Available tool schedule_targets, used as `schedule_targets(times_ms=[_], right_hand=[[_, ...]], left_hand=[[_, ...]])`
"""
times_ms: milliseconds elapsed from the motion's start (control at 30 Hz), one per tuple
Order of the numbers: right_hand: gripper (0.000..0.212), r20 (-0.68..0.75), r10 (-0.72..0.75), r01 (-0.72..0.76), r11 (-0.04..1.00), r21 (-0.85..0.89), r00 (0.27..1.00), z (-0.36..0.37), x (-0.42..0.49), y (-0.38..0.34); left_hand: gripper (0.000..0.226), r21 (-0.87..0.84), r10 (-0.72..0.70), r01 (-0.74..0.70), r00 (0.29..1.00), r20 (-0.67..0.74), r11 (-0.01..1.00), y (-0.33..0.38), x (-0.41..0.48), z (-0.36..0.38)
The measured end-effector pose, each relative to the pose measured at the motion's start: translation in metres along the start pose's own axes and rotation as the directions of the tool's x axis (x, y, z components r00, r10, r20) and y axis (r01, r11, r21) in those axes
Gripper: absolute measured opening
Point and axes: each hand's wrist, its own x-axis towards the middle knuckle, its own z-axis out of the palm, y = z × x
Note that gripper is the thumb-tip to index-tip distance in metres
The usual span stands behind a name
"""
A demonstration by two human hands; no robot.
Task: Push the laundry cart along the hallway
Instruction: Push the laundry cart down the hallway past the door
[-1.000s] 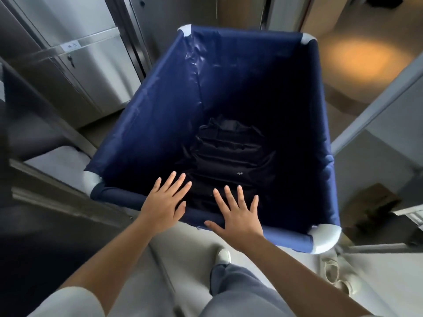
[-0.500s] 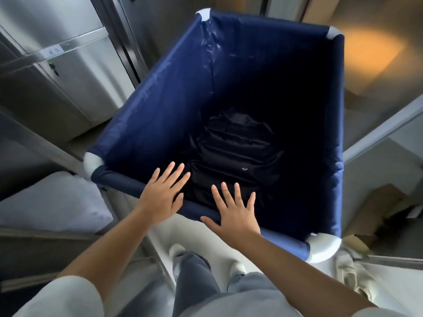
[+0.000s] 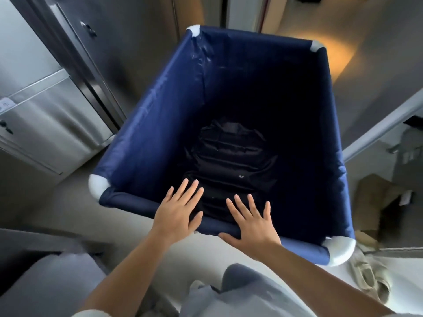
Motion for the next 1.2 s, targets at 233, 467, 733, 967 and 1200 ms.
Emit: schedule_targets(times_ms=[233, 467, 733, 967, 1200], right_hand=[[0.085, 0.027, 0.011, -0.012, 0.999, 0.044, 1.000, -0.031, 0.071, -0.024], [0.086, 0.036, 0.020, -0.023, 0.996, 0.091, 0.999, -0.056, 0.138, -0.035], [0.089, -0.007, 0.076, -0.074, 0.985, 0.159, 0.997, -0.086, 0.205, -0.033], [0.092, -0.084, 0.218, -0.205, 0.969, 0.141, 0.972, -0.108, 0.258, -0.021], [0.097, -0.152, 0.444, -0.429, 0.895, 0.121, 0.883, -0.135, 0.304, -0.025]], left_hand=[[0.057, 0.007, 0.007, -0.007, 0.999, -0.049, 1.000, -0.066, 0.057, -0.011], [0.056, 0.033, -0.011, 0.011, 1.000, -0.009, 0.999, -0.114, 0.114, -0.027], [0.054, 0.054, 0.059, -0.059, 0.998, -0.011, 0.997, -0.161, 0.186, -0.039], [0.054, 0.035, 0.173, -0.174, 0.985, 0.019, 0.984, -0.195, 0.253, -0.046], [0.059, 0.017, 0.249, -0.252, 0.963, 0.101, 0.968, -0.234, 0.319, -0.037]])
